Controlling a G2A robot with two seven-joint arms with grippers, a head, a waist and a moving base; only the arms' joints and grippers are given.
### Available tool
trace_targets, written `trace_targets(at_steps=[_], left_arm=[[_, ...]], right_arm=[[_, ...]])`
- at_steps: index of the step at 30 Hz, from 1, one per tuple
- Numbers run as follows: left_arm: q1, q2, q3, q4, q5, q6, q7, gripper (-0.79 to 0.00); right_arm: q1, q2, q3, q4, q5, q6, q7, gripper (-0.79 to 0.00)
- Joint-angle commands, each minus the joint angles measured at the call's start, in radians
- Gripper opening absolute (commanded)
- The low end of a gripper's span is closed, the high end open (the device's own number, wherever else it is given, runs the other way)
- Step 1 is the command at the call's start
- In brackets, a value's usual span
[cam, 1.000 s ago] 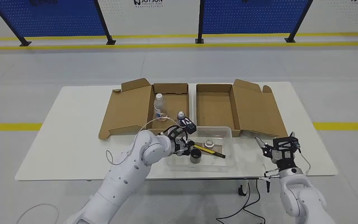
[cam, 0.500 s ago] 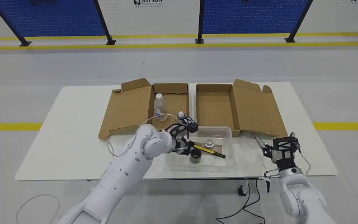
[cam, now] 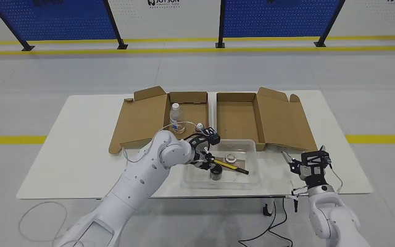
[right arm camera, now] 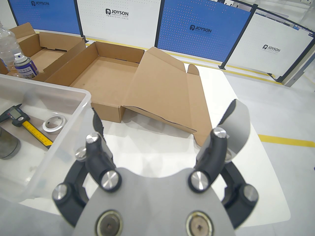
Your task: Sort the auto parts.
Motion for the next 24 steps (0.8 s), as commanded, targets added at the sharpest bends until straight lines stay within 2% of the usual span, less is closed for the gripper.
trace_targets(at_steps=[1, 14, 16, 18, 24], left_arm=[[-0.012, -0.004, 0.015, 0.024, 0.0, -0.001, 0.003, -0.511], [-0.078, -0.034, 0.092, 0.151, -0.025, -0.03, 0.018, -0.6], [-0.084, -0.037, 0.1, 0.164, -0.03, -0.034, 0.019, -0.653], [-0.09, -0.04, 0.108, 0.176, -0.034, -0.037, 0.019, -0.671], [-0.102, -0.049, 0.129, 0.203, -0.043, -0.045, 0.022, -0.65]], right_arm=[[0.0, 0.0, 0.0, 0.0, 0.0, 0.0, 0.0, 0.0], [0.0, 0.0, 0.0, 0.0, 0.0, 0.0, 0.0, 0.0], [0.0, 0.0, 0.0, 0.0, 0.0, 0.0, 0.0, 0.0], [0.0, 0.0, 0.0, 0.0, 0.0, 0.0, 0.0, 0.0], [0.0, 0.0, 0.0, 0.0, 0.0, 0.0, 0.0, 0.0]])
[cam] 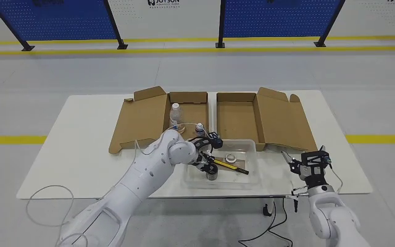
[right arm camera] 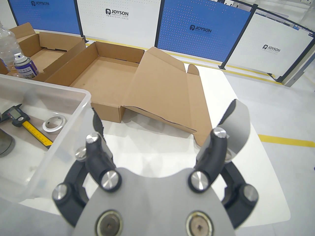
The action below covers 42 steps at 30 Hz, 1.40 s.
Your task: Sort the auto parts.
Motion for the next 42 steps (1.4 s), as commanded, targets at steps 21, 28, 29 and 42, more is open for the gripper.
trace_targets(at_steps=[21, 28, 29, 42], left_arm=[[-0.033, -0.022, 0.048, 0.061, -0.016, -0.011, 0.013, -0.785], [-0.03, -0.016, 0.045, 0.032, 0.004, -0.024, 0.023, -0.785], [-0.027, -0.014, 0.044, 0.026, 0.005, -0.027, 0.025, -0.785], [0.003, 0.01, 0.011, -0.055, 0.025, -0.017, 0.029, -0.785]], right_arm=[[0.0, 0.0, 0.0, 0.0, 0.0, 0.0, 0.0, 0.0], [0.0, 0.0, 0.0, 0.0, 0.0, 0.0, 0.0, 0.0], [0.0, 0.0, 0.0, 0.0, 0.0, 0.0, 0.0, 0.0], [0.0, 0.0, 0.0, 0.0, 0.0, 0.0, 0.0, 0.0]])
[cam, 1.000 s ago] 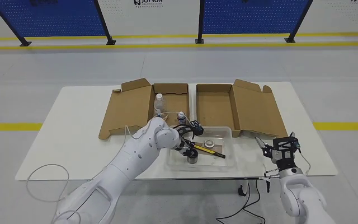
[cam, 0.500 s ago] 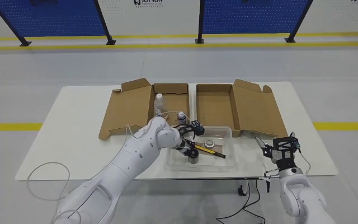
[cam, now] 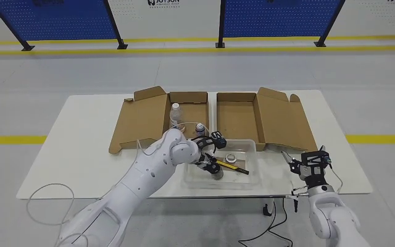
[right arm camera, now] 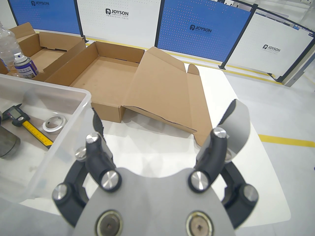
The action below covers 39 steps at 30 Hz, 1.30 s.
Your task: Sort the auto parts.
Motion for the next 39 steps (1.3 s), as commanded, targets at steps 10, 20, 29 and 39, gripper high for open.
trace_targets(at_steps=[10, 20, 29, 39], left_arm=[[0.028, 0.02, -0.024, -0.058, 0.018, -0.011, 0.012, -0.785], [0.072, 0.049, -0.093, -0.138, 0.021, 0.006, 0.073, -0.785], [0.139, 0.088, -0.176, -0.279, 0.044, 0.033, 0.053, -0.785], [0.219, 0.122, -0.249, -0.483, 0.065, 0.07, 0.018, -0.785]], right_arm=[[0.0, 0.0, 0.0, 0.0, 0.0, 0.0, 0.0, 0.0], [0.0, 0.0, 0.0, 0.0, 0.0, 0.0, 0.0, 0.0], [0.0, 0.0, 0.0, 0.0, 0.0, 0.0, 0.0, 0.0], [0.0, 0.0, 0.0, 0.0, 0.0, 0.0, 0.0, 0.0]])
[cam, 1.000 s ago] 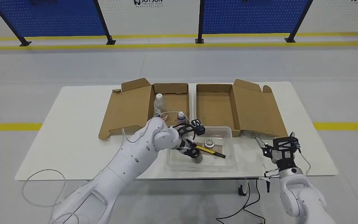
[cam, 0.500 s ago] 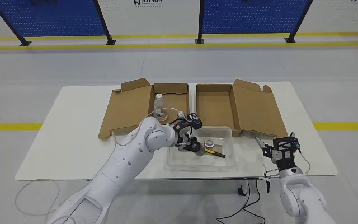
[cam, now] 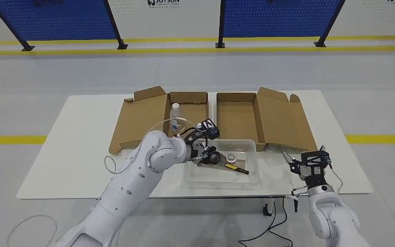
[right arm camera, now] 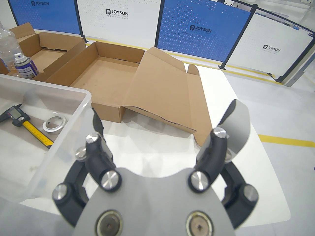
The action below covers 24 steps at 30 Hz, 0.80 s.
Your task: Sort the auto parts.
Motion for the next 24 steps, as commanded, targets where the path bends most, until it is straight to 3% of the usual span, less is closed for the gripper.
trace_targets(at_steps=[1, 11, 24], left_arm=[[0.009, 0.004, -0.008, -0.03, 0.004, 0.005, -0.005, -0.785], [0.042, 0.022, -0.037, -0.143, 0.01, 0.029, -0.033, -0.785], [0.044, 0.032, -0.035, -0.152, 0.009, 0.032, -0.025, -0.785]], right_arm=[[0.0, 0.0, 0.0, 0.0, 0.0, 0.0, 0.0, 0.0], [0.0, 0.0, 0.0, 0.0, 0.0, 0.0, 0.0, 0.0], [0.0, 0.0, 0.0, 0.0, 0.0, 0.0, 0.0, 0.0]])
